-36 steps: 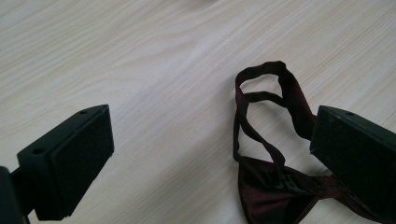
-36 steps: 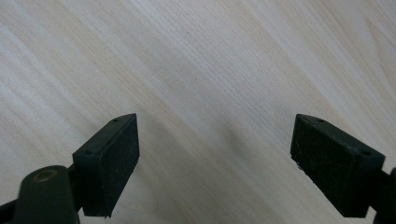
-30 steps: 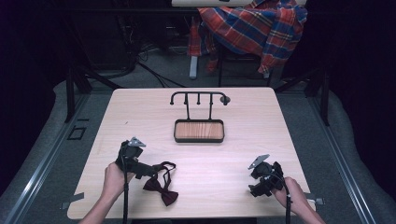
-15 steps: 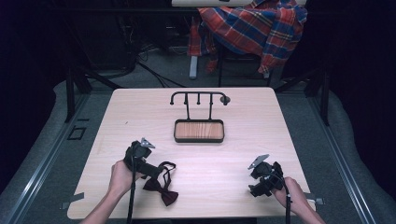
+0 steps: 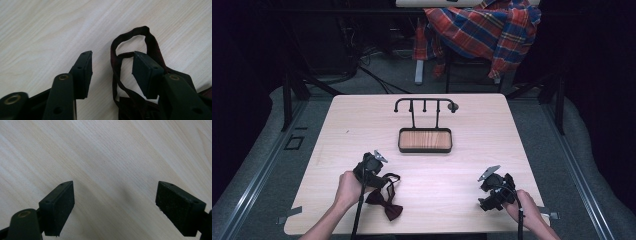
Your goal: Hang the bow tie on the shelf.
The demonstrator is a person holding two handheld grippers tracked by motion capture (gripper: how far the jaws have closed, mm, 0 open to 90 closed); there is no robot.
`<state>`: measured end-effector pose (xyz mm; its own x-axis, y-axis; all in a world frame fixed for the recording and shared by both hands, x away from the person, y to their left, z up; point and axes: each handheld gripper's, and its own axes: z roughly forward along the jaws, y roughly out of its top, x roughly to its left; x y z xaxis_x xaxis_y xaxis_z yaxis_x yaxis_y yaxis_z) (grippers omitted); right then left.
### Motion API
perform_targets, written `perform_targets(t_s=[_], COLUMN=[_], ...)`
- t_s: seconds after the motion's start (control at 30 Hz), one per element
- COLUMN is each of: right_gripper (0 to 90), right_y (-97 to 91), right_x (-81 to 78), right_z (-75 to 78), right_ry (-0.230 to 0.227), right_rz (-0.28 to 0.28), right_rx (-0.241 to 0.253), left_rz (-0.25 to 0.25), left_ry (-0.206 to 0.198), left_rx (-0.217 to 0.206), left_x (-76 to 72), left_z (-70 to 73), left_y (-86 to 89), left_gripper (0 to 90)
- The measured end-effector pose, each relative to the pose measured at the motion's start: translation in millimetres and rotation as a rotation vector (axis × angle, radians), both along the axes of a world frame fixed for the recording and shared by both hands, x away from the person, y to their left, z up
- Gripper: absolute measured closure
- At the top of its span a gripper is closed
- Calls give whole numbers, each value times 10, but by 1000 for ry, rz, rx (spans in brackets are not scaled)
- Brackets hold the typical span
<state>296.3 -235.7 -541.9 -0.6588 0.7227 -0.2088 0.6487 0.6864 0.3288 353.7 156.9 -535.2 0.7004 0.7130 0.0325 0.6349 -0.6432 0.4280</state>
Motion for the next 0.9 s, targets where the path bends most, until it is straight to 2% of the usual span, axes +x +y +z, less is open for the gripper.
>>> perform_targets(t_s=[0.13,0.2,0.3,0.33,0.37,0.4,0.47,0.53,0.57,0.9], right_gripper=[152,152,152,152,152,153,152,152,152,152], right_y=[-1,0,1,0,0,-2,-3,-1,-5,-3], right_x=[0,-1,-2,-3,-3,-3,-4,-11,-8,-9], right_z=[-1,0,1,2,2,1,1,-10,4,8], right_ry=[1,1,1,1,1,1,0,-10,-3,3], right_rz=[1,1,2,2,2,2,2,-5,2,5], right_rx=[4,4,5,6,6,9,11,29,12,1], left_rz=[-15,-27,-45,-49,-53,-58,-63,-69,-71,-71], left_ry=[16,41,49,43,42,28,28,32,36,45], left_rx=[3,34,48,51,51,36,36,37,43,88], left_x=[17,21,15,7,1,-14,-18,-21,-21,-20], left_z=[-33,-81,-100,-104,-104,-96,-89,-89,-97,-145], left_y=[-26,-70,-89,-95,-98,-97,-97,-97,-100,-121], left_gripper=[573,601,639,685,685,748,790,803,801,771])
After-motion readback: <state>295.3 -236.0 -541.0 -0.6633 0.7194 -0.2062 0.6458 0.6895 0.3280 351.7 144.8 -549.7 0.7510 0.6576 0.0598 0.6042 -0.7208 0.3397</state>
